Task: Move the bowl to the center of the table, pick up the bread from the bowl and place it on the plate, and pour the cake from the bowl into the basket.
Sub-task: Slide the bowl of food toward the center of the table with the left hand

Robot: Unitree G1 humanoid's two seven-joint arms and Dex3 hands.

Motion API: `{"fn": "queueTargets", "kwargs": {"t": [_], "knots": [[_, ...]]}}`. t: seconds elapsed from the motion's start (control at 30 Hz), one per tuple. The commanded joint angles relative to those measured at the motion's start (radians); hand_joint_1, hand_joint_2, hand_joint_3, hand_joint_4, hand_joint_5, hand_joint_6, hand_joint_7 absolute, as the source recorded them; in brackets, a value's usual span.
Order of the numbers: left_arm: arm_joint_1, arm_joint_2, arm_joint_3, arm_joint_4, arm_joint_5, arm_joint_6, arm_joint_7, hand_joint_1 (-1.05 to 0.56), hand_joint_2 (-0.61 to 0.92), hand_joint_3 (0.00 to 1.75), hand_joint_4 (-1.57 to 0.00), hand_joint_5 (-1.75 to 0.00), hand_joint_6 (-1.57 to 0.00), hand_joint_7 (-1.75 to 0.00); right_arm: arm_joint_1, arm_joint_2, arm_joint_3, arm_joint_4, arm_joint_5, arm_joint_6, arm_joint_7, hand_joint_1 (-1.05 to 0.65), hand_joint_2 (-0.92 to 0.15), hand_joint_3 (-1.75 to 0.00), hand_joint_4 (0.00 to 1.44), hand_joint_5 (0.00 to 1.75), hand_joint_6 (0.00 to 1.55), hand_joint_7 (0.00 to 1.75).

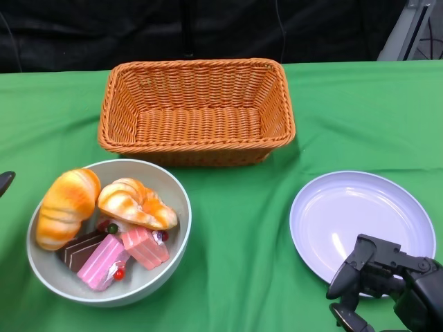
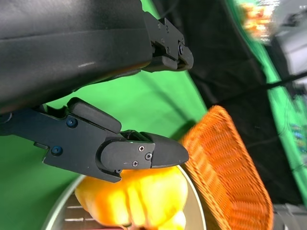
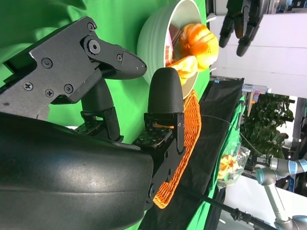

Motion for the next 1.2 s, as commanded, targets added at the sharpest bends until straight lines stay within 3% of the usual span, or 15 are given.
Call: {"fn": "queueTargets", "kwargs": {"t": [0.03, 0.2, 0.43, 0.63, 0.8, 1.2], "knots": [[-0.046, 0.037, -0.006, 0.051, -0.006, 0.056, -0.014, -0.69, 0.92, 0.44, -0.03, 0.00, -0.07, 0.00, 0.002, -0.007, -0.001, 0.006, -0.005, -0.018, -0.007, -0.14, -0.49, -0.93, 0.67, 1.65, 0.63, 1.39], [-0.090, 0.048, 0.013, 0.100, -0.052, 0.162, -0.053, -0.72, 0.92, 0.38, 0.00, 0.00, -0.01, 0.00, 0.001, -0.011, 0.002, 0.014, 0.002, -0.022, 0.001, -0.14, -0.51, -0.92, 0.66, 1.65, 0.62, 1.40], [-0.174, 0.102, 0.002, 0.138, -0.117, 0.453, -0.142, -0.68, 0.92, 0.35, 0.00, 0.00, 0.00, 0.00, -0.002, -0.013, 0.002, 0.046, 0.001, -0.047, 0.003, -0.13, -0.51, -0.91, 0.65, 1.63, 0.61, 1.40], [-0.247, 0.112, -0.016, 0.279, -0.123, 0.523, -0.221, -0.72, 0.92, 0.32, 0.00, 0.00, 0.00, 0.00, -0.007, -0.012, 0.005, 0.063, 0.003, -0.058, 0.007, -0.12, -0.51, -0.91, 0.65, 1.65, 0.62, 1.40], [-0.282, 0.126, -0.051, 0.350, -0.109, 0.558, -0.297, -0.77, 0.92, 0.44, 0.00, 0.00, 0.00, 0.00, -0.008, -0.011, 0.010, 0.067, 0.003, -0.065, 0.007, -0.11, -0.51, -0.93, 0.65, 1.64, 0.62, 1.41], [-0.300, 0.120, -0.051, 0.392, -0.147, 0.658, -0.373, -0.74, 0.92, 0.50, 0.00, 0.00, 0.00, 0.00, -0.008, -0.010, 0.016, 0.067, 0.000, -0.065, 0.003, -0.12, -0.50, -0.95, 0.66, 1.64, 0.61, 1.42]]}}
